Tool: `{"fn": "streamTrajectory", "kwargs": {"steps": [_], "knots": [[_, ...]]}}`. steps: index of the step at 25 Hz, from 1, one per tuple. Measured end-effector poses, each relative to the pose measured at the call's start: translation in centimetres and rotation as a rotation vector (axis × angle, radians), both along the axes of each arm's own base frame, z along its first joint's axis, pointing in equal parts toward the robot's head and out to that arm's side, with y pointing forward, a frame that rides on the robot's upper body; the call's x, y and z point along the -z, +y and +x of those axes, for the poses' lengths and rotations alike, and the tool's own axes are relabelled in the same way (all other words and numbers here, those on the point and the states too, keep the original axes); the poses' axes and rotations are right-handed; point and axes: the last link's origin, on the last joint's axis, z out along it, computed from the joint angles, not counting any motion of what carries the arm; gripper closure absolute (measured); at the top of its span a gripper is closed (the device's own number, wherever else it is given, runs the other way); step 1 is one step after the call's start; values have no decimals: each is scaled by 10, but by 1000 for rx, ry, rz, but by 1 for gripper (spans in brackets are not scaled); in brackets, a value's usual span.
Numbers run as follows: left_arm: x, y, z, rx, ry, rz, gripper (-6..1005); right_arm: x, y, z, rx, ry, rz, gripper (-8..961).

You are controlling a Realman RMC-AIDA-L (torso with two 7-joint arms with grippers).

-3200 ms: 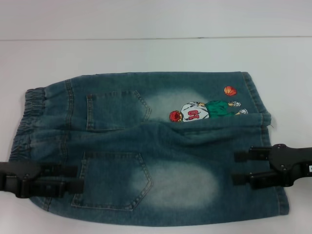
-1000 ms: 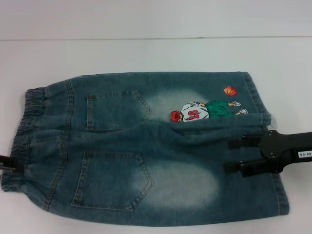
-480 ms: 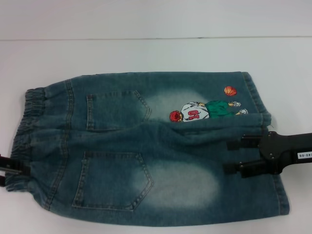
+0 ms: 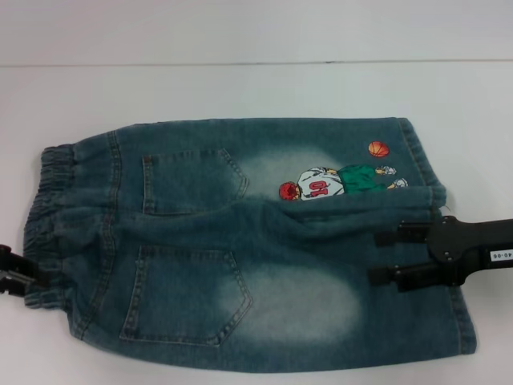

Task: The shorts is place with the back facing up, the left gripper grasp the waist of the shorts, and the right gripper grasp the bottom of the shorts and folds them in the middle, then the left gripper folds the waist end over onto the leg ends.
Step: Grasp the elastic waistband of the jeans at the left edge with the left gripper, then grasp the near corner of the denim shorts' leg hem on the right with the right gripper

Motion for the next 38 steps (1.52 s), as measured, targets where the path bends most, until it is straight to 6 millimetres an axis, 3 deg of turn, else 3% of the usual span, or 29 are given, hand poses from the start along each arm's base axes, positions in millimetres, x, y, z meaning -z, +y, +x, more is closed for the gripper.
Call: {"fn": "streamTrajectory", "kwargs": {"steps": [8,17,28,33,38], "knots": [[3,3,0,16,9,12,741,0,0,0,2,-2,5,7],[15,3,5,88,-25,-1,911,-1,-1,2,12,1,11,8],[10,6,13,138,-67,21,949,-14,7,2,77,35,44,8],[8,8,16,157,-64,14,953,-36,21,-4,182,29,14,8],[6,13,23,183,-64,6,953,-59,23,-17,216,-92,-99,8]]}}
